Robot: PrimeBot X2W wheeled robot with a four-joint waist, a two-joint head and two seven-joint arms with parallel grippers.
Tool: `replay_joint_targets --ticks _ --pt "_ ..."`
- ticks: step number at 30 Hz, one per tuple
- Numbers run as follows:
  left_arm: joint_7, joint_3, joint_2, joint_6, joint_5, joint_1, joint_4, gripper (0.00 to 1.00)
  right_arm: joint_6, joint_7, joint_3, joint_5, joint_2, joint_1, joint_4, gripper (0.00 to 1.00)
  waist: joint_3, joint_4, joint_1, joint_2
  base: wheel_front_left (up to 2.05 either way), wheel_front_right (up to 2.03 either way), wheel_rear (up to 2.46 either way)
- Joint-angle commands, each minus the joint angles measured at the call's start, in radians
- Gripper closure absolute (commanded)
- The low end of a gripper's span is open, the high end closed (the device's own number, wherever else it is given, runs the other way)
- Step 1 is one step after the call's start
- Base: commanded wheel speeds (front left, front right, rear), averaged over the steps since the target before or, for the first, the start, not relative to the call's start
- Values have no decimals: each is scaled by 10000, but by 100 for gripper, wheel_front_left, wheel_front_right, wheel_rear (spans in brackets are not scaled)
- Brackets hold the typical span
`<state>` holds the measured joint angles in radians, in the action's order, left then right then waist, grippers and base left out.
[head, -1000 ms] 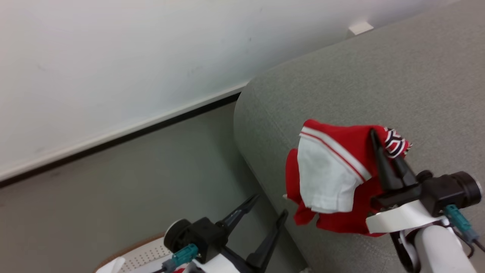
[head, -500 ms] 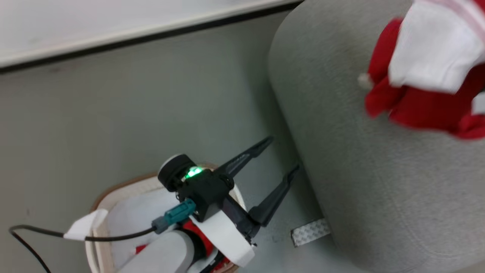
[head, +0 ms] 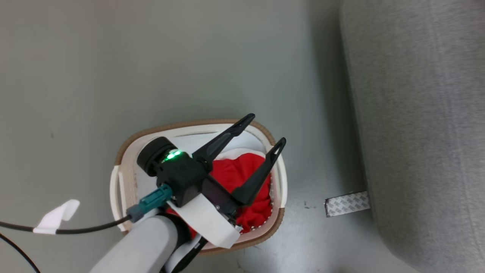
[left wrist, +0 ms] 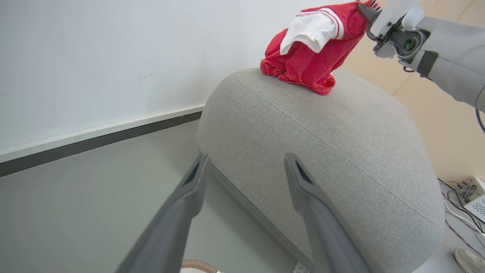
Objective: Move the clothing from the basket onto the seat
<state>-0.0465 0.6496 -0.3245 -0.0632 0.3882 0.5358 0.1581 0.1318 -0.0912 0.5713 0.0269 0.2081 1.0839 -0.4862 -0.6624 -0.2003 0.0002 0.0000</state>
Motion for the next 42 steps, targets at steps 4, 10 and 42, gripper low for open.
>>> replay_joint_targets --ticks 4,10,42 --pt "-188 -160 -158 116 191 -213 -68 0 -22 -536 1263 770 -441 -750 -1255 100 -220 215 -2 0 0 0 0" --pt "-248 -257 -315 240 314 -494 -183 0 -23 -1129 2085 1246 -920 -1257 -2505 17 108 -46 -2 0 0 0 0" --pt "-2175 -3093 576 1569 217 -4689 -1939 0 -22 -1717 -4070 146 -1596 -8335 2535 0 5543 759 -2 0 0 0 0"
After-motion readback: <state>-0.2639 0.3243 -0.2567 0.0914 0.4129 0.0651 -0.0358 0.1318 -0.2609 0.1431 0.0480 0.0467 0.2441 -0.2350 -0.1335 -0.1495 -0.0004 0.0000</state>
